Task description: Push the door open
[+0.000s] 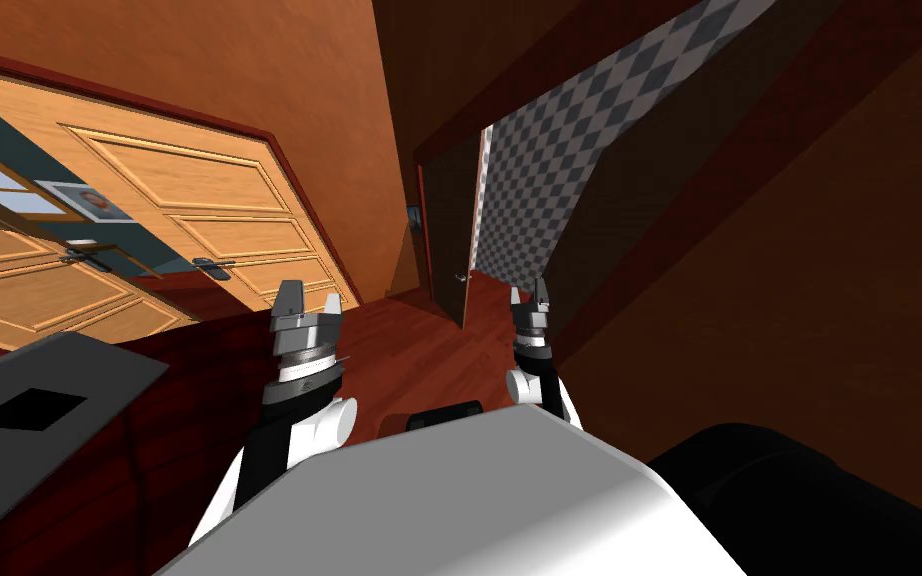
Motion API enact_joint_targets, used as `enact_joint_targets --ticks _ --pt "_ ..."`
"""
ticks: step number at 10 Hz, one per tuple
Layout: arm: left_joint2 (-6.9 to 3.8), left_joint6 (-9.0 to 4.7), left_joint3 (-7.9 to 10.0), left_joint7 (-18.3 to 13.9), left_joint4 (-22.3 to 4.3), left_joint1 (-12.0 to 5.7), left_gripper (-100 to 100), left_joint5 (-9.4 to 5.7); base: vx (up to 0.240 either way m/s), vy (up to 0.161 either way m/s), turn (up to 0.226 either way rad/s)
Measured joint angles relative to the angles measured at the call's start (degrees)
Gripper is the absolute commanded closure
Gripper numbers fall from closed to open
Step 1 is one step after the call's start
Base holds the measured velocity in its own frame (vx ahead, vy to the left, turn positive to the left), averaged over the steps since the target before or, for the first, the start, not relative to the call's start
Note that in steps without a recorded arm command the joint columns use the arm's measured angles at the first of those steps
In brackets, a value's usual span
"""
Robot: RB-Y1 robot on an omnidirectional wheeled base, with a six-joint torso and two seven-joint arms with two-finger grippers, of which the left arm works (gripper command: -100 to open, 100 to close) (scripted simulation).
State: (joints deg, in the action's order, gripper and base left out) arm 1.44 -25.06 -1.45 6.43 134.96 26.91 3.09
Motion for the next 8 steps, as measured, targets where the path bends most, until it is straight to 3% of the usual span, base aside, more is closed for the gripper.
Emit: enact_joint_targets --ticks 4,8 --pt "-2.2 -2.96 -1.38 -1.92 -4.27 0.24 -100 1.62 0.232 -0.015 -0.024" --pt "-4.54 -5.29 -2.87 -4.45 -9.41 -0.68 -100 3.75 0.208 -0.029 -0.019"
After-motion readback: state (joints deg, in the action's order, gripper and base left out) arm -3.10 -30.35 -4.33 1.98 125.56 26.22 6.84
